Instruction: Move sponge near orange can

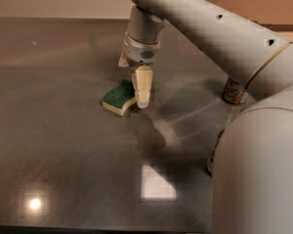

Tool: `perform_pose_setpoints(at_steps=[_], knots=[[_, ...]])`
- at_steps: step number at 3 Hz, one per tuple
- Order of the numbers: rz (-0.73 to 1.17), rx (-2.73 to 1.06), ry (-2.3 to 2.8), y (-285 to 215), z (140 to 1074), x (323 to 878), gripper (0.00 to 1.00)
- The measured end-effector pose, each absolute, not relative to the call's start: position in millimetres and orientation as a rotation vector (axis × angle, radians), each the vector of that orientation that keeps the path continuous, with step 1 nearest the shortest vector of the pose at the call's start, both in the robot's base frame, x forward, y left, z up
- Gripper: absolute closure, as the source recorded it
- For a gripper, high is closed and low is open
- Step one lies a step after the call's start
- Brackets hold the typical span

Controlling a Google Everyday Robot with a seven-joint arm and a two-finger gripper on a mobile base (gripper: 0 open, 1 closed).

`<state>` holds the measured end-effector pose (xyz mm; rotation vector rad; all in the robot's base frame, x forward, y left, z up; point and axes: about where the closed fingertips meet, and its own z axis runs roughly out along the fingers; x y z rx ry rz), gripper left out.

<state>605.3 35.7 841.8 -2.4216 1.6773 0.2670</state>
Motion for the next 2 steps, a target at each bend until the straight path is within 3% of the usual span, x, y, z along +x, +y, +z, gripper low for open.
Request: perform_pose_setpoints(at_steps=[2], knots=[[0.273,-2.425,1.737,39.8,821.4,600.3,0.42]])
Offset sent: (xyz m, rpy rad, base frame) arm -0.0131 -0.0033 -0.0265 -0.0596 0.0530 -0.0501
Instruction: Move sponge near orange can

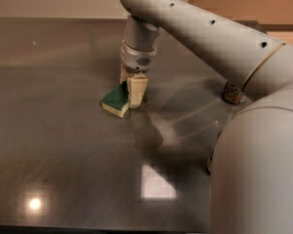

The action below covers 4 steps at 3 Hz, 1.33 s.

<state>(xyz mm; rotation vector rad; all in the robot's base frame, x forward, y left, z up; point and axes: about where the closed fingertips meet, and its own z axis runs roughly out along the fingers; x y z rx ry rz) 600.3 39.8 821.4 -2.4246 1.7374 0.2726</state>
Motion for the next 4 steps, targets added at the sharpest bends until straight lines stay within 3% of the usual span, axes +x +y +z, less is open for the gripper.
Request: perform_pose_setpoints(at_steps=[2,3,4], knots=[[0.208,-2.378,1.780,14.5,850.5,611.8,0.89],[0.140,-2.357,1.787,-18.8,877.9,616.9,1.00],[0.085,-2.343,1.802,-57.8,892.8,617.9,1.00]])
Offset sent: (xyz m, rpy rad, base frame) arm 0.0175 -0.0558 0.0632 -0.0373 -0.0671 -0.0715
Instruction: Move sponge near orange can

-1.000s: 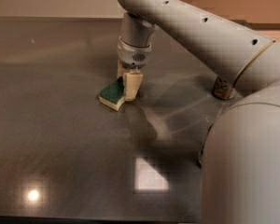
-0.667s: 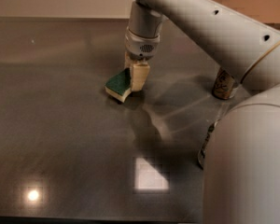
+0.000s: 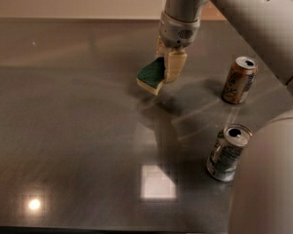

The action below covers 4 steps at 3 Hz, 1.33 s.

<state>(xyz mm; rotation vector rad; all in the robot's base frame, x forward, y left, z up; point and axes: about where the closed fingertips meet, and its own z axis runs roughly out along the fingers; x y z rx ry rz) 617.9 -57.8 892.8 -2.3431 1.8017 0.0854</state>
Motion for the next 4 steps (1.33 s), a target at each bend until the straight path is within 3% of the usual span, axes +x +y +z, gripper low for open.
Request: perform_pose_setpoints(at_steps=[3,4], knots=[[0.014,-1.982,2.206,-143.5,892.2,647.3,1.00],[0.024,-1.832,2.343,-160.7,885.8,654.9,0.82]])
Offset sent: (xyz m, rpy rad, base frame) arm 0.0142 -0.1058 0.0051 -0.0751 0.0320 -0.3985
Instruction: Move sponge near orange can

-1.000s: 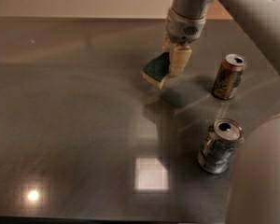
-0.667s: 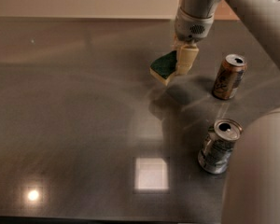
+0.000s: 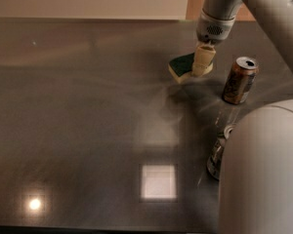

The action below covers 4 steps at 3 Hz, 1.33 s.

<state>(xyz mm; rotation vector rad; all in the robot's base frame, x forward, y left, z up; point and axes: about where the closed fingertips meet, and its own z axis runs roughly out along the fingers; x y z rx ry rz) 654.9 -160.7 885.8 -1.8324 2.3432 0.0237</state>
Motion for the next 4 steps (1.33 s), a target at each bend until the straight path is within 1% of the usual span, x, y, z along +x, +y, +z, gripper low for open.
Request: perform_pose_setpoints(at_steps=[1,3,4], knots=[[0.040,-1.704,2.447,-173.2,880.7,652.0,0.58],[0.093,-1.588,2.543,-184.5,869.0,637.7,0.12],[0.131,-1.550,2.565,-188.1,870.8,632.4,0.00]])
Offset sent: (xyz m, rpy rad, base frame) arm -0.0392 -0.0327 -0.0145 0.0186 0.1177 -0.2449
